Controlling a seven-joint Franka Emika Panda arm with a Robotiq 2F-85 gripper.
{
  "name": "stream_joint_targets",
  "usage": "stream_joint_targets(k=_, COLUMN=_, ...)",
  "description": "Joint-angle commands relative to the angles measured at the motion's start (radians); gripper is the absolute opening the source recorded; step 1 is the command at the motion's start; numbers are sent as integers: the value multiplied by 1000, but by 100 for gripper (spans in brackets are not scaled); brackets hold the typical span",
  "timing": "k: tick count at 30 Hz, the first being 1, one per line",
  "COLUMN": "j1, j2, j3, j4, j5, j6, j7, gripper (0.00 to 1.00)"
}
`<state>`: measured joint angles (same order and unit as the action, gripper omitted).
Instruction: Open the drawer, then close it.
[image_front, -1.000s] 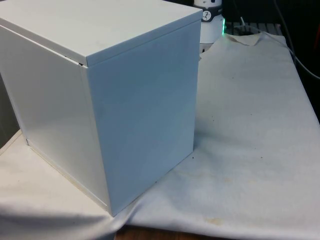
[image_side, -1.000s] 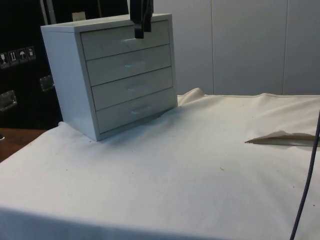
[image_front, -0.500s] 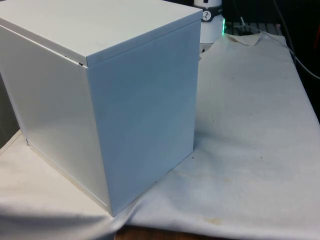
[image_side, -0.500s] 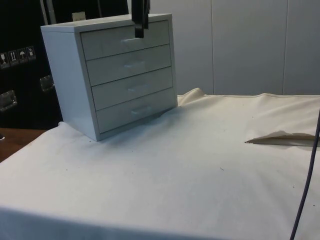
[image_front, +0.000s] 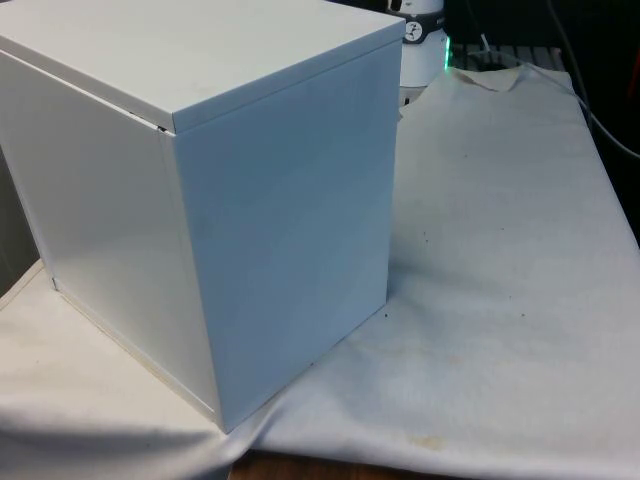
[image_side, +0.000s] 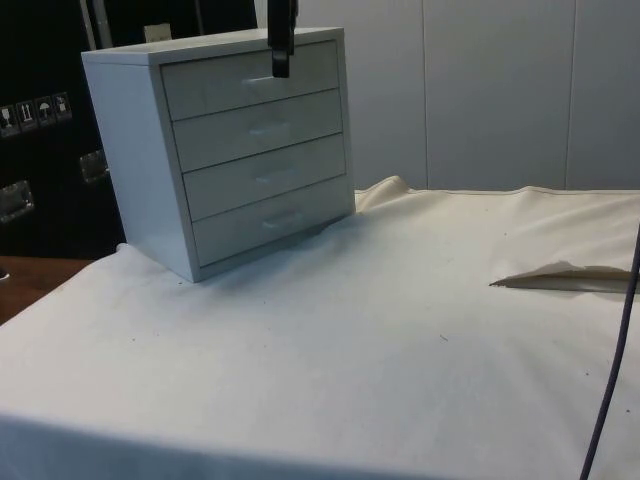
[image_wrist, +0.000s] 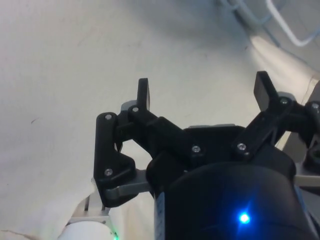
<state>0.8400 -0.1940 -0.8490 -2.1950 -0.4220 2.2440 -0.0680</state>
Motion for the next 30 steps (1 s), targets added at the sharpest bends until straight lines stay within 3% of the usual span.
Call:
stream_joint_targets(k=1, j1=-3, j2=-1, j3=-2, j4=-9, j5=-13, j6=28, j7=-4, gripper=100)
stream_joint_targets(k=17, j1=-6, j2=0, j3=-41, j4=-61, j5=-83, j6=170, j7=-44, gripper=100)
stream_joint_targets(k=30, j1=-5, j2=16, j3=-54, j4=-75, j5=-106, j6=203, j7=-80, gripper=100)
